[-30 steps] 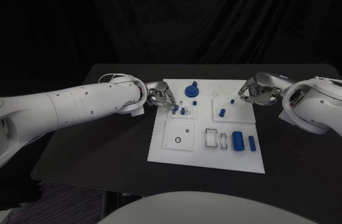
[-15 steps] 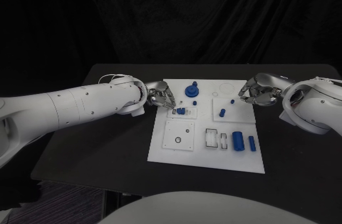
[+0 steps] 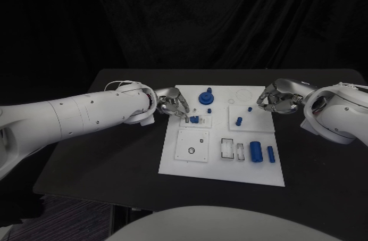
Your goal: Assemble the parts on the task board
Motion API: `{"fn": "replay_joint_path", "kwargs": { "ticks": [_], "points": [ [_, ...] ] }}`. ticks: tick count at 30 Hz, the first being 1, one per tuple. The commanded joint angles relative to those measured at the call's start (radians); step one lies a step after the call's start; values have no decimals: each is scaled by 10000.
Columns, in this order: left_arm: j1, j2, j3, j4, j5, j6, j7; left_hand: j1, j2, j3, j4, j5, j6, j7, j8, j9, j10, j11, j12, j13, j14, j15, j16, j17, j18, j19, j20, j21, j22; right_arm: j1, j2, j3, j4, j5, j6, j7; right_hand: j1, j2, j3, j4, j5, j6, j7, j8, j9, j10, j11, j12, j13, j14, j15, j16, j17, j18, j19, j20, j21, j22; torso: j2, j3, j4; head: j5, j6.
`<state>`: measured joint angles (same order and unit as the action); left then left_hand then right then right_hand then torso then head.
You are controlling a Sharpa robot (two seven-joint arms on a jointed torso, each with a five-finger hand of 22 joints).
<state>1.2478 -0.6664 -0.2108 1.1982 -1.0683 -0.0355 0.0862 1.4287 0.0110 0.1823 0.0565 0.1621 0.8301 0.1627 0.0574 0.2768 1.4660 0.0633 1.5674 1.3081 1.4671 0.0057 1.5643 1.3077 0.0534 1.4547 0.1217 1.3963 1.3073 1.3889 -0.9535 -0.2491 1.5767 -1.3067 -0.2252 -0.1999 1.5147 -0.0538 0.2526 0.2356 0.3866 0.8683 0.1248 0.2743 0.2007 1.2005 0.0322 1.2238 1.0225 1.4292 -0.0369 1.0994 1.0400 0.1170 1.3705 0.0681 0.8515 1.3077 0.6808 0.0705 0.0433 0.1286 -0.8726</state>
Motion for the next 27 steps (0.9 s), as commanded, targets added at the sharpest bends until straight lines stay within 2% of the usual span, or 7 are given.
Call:
{"fn": "replay_joint_path", "kwargs": {
  "ticks": [1,6,12,20,27],
  "points": [
    [-35,-74,-4,121,-70,-846,1174,80,-42,-36,-47,-77,1,-85,61,16,1047,4,34,2627,1037,47,65,2631,-106,32,-6,98,2074,-24,-14,7,3,-6,32,-9,51,-9,28,-43,17,61,0,37,6,-12,60,-36,-14,-43,24,-47,-12,54,17,20,-45,937,2,-2,6,-10,0],
    [-36,-246,-4,417,-125,-1547,1795,12,-100,-146,48,-423,-71,-148,62,-72,1047,-57,34,2627,1037,-6,65,2631,-124,79,-47,180,2101,-25,-34,7,10,-6,10,-2,43,-23,23,-41,14,52,6,26,1,-22,65,-44,-28,-46,28,-53,-19,55,16,23,-52,937,-4,-2,1,-22,0],
    [-42,-481,-4,811,-1252,-2089,2231,138,-126,-192,23,-620,-249,-269,69,-167,1047,-144,34,2627,1037,-65,65,2631,-144,129,-96,265,2128,-33,-38,7,6,-6,-17,7,33,-41,22,-36,12,-1,21,-15,-18,-19,74,-40,-24,-45,35,-45,-10,55,16,30,-61,938,-13,-4,10,-13,0],
    [-117,-715,-4,1131,-2461,-2279,2450,646,-137,-97,-208,-467,-172,-574,98,-255,1047,-389,34,2627,1037,-264,65,2631,-227,338,-268,596,2240,-43,-26,7,-6,-6,-19,16,26,-48,22,-32,11,-31,27,-38,-29,-18,79,-40,-26,-45,39,-46,-12,53,20,34,-53,943,-3,-9,8,36,0],
    [-345,-706,-4,1070,-2716,-2067,2296,748,-186,-85,-268,-319,-240,-570,65,-328,1047,-413,34,2627,1037,-309,65,2631,-243,373,-322,657,2259,-48,-29,6,4,-6,-17,18,20,-52,24,-27,10,-61,33,-61,-40,-11,82,-33,-19,-45,42,-43,-10,54,20,37,-61,943,4,-2,18,-11,0]
  ]
}}
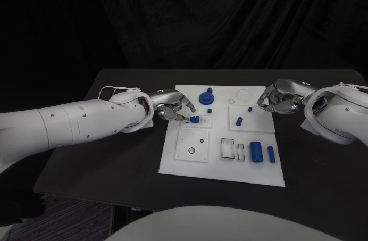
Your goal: Assemble the parts on the task board
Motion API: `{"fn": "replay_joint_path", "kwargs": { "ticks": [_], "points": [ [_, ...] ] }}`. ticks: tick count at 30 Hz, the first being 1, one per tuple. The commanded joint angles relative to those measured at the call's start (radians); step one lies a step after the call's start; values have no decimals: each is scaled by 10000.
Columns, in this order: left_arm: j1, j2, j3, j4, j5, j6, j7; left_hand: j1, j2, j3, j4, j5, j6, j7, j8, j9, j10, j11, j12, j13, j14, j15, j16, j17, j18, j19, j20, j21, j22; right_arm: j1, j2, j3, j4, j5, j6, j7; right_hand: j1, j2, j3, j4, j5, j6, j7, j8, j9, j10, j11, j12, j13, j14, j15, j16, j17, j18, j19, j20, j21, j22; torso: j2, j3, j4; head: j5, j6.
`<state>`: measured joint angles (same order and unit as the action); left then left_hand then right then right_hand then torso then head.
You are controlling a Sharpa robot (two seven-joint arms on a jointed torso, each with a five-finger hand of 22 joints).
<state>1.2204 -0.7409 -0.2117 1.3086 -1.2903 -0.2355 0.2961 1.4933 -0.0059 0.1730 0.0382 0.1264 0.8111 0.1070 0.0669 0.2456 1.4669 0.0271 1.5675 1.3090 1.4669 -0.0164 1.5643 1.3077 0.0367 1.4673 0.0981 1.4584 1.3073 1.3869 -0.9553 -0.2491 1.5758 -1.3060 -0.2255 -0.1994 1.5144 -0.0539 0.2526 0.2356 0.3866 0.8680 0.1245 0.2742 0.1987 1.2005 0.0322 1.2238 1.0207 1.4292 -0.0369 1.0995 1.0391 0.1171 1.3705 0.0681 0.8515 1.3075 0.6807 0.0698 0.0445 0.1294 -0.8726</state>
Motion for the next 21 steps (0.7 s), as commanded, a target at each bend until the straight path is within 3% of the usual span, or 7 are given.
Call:
{"fn": "replay_joint_path", "kwargs": {
  "ticks": [1,4,10,21],
  "points": [
    [-104,64,5,-66,-509,-35,184,116,-18,13,-93,50,-57,-12,-31,-23,1039,-51,33,2618,1039,-89,65,2631,-75,244,-90,33,2258,-29,-17,6,16,-14,-16,11,23,-51,24,-27,10,-59,35,-60,-20,-10,82,-33,-1,-45,42,-43,0,53,20,37,-61,945,2,7,16,-31,0],
    [-173,134,5,-136,-531,1,168,134,-14,22,-101,67,-65,-7,-32,-33,1039,-51,33,2618,1039,-90,65,2631,-77,249,-94,41,2260,-29,-35,6,30,-14,-18,10,20,-53,24,-26,9,-71,37,-69,-24,-11,83,-34,-3,-46,43,-46,-3,53,20,38,-64,945,-3,11,27,-50,0],
    [-280,322,6,-312,-551,-114,147,156,29,53,-91,153,-146,23,-50,-97,1039,-37,33,2618,1039,-86,65,2631,-81,253,-104,52,2262,-30,-57,6,51,-14,-25,11,17,-55,24,-23,8,-84,40,-78,-28,-5,85,-29,4,-46,44,-47,-5,52,23,39,-58,947,9,-1,-11,-15,0],
    [-337,455,6,-436,-556,-293,139,121,78,68,-20,192,-377,-98,-45,-263,1039,-94,33,2618,1039,-104,65,2631,-75,235,-115,39,2255,-30,-65,5,58,-14,-7,1,17,-55,24,-23,8,-84,40,-78,-28,-5,85,-29,4,-46,44,-47,-5,52,23,39,-58,947,23,-3,-13,-31,0]
  ]
}}
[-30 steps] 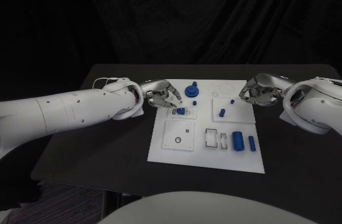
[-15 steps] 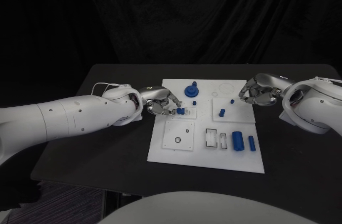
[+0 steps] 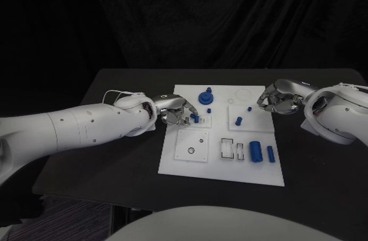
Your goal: Assemble the parts on the task board
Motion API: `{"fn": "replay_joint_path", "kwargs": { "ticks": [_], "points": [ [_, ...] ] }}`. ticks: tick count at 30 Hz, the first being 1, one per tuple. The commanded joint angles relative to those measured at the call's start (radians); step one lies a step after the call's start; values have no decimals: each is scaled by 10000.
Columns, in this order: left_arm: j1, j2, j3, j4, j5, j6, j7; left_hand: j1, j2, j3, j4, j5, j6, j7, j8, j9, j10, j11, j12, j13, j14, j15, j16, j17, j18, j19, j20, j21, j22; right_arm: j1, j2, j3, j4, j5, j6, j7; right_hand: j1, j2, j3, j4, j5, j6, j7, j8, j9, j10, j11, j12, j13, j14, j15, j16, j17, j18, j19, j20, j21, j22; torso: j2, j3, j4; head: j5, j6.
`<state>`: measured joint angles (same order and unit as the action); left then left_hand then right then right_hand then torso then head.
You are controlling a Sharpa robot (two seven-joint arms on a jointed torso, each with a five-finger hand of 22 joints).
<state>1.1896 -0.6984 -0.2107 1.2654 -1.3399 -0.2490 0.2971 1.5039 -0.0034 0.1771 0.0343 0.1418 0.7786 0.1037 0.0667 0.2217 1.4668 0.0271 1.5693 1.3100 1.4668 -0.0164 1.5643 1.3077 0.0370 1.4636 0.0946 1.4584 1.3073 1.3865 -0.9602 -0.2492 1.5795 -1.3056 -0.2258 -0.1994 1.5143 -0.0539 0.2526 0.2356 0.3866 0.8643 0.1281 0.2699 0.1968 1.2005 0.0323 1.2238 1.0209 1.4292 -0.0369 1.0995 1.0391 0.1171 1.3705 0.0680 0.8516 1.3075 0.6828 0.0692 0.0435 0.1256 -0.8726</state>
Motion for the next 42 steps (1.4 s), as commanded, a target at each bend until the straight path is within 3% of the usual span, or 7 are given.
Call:
{"fn": "replay_joint_path", "kwargs": {
  "ticks": [1,6,14,36,42],
  "points": [
    [-32,31,-4,-6,-61,-165,127,10,54,27,27,37,-49,-94,-34,-35,1040,-116,15,2608,1040,-116,65,2631,-77,268,-86,36,2253,-25,-16,7,21,-18,0,-1,13,-50,28,-18,8,-61,8,-46,-14,5,88,-19,15,-45,46,-42,0,52,25,41,-57,950,-4,7,-3,13,0],
    [-50,34,-4,-11,-61,-219,99,-11,78,35,69,30,126,-159,52,-56,1040,-186,15,2608,1040,-175,65,2631,-75,263,-132,37,2253,-26,-12,7,15,-18,16,-8,13,-50,28,-18,8,-61,8,-46,-14,5,88,-19,15,-45,46,-42,0,52,25,41,-57,950,-12,12,-5,23,0],
    [-67,-3,-4,-23,-61,-323,19,10,134,117,145,71,1033,-34,437,-2,1040,-125,15,2608,1040,-168,65,2631,-77,252,-164,40,2249,-31,-11,7,7,-18,43,-13,13,-36,35,-14,9,-58,10,-47,-15,16,90,-10,26,-42,48,-32,10,52,25,43,-61,950,-21,7,1,39,0],
    [-81,-557,-4,212,-61,-892,622,27,149,137,169,-19,1248,-118,506,1,1040,-157,15,2608,1040,-171,65,2631,-63,209,-155,-10,2231,-62,-40,7,-3,-18,175,-49,22,-11,53,-16,13,-45,10,-45,-15,12,93,-16,11,-47,51,-51,-11,56,21,46,-84,947,-21,2,8,85,0],
    [-87,-634,-5,247,-61,-975,930,-36,100,86,289,-226,1029,-359,297,-120,1040,-314,15,2608,1040,-275,65,2631,-63,212,-223,3,2236,-78,-37,7,-10,-18,212,-57,25,-3,59,-17,13,-33,10,-41,-14,11,94,-17,8,-50,52,-57,-18,56,21,48,-86,947,-20,2,11,109,0]
  ]
}}
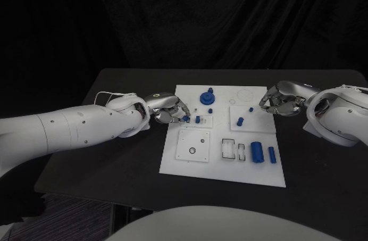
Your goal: Assemble the parts on the task board
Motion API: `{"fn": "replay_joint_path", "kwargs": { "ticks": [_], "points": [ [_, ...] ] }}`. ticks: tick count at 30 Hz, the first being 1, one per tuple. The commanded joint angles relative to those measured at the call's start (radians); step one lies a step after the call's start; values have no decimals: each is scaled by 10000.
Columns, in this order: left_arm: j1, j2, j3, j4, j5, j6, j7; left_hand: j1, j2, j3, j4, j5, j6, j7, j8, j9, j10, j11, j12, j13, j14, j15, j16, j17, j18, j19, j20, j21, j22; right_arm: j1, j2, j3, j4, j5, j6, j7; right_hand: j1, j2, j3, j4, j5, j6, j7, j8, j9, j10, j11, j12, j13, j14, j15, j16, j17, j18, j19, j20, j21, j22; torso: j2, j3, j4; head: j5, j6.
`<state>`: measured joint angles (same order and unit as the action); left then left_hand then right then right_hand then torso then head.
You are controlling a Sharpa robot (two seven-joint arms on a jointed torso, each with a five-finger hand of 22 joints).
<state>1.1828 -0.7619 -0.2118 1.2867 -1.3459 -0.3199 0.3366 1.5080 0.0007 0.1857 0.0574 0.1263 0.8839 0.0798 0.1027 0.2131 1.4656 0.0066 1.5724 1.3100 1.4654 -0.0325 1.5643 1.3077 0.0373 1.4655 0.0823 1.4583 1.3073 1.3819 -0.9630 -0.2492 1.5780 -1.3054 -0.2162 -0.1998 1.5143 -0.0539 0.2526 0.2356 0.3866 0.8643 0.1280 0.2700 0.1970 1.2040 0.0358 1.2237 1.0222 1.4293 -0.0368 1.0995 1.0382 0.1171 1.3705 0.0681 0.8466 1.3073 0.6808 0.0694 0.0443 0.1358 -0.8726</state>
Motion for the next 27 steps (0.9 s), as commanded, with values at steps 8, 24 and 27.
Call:
{"fn": "replay_joint_path", "kwargs": {
  "ticks": [8,24,27],
  "points": [
    [-25,-13,6,12,0,-483,882,31,3,-14,156,-142,-505,-736,-401,-267,1052,-365,-16,2608,1054,-315,65,2631,-59,159,-290,-23,2226,-41,-6,7,1,-20,159,-69,28,5,65,-19,11,-21,11,-38,-14,-33,61,-24,-20,-54,54,-65,-18,59,17,50,-54,946,-6,2,8,-4,0],
    [-52,-522,5,393,2611,-863,212,-1895,140,-1125,1983,938,884,257,1193,523,1052,218,-16,2608,1054,104,65,2631,-157,401,-23,320,2337,-45,-45,7,26,-20,120,-56,31,4,67,-22,10,-21,11,-40,-15,-30,60,-21,-17,-56,54,-69,-21,61,15,51,-65,944,2,7,-11,-17,0],
    [-62,-661,5,605,3335,-503,-1050,-2366,271,-1629,2207,1428,676,106,2211,1793,1052,87,-16,2608,1054,90,65,2631,-177,526,12,471,2382,-45,-71,7,40,-20,114,-52,33,3,69,-24,10,-26,11,-45,-18,-36,59,-27,-27,-57,54,-70,-23,61,14,52,-67,945,1,8,-3,-30,0]
  ]
}}
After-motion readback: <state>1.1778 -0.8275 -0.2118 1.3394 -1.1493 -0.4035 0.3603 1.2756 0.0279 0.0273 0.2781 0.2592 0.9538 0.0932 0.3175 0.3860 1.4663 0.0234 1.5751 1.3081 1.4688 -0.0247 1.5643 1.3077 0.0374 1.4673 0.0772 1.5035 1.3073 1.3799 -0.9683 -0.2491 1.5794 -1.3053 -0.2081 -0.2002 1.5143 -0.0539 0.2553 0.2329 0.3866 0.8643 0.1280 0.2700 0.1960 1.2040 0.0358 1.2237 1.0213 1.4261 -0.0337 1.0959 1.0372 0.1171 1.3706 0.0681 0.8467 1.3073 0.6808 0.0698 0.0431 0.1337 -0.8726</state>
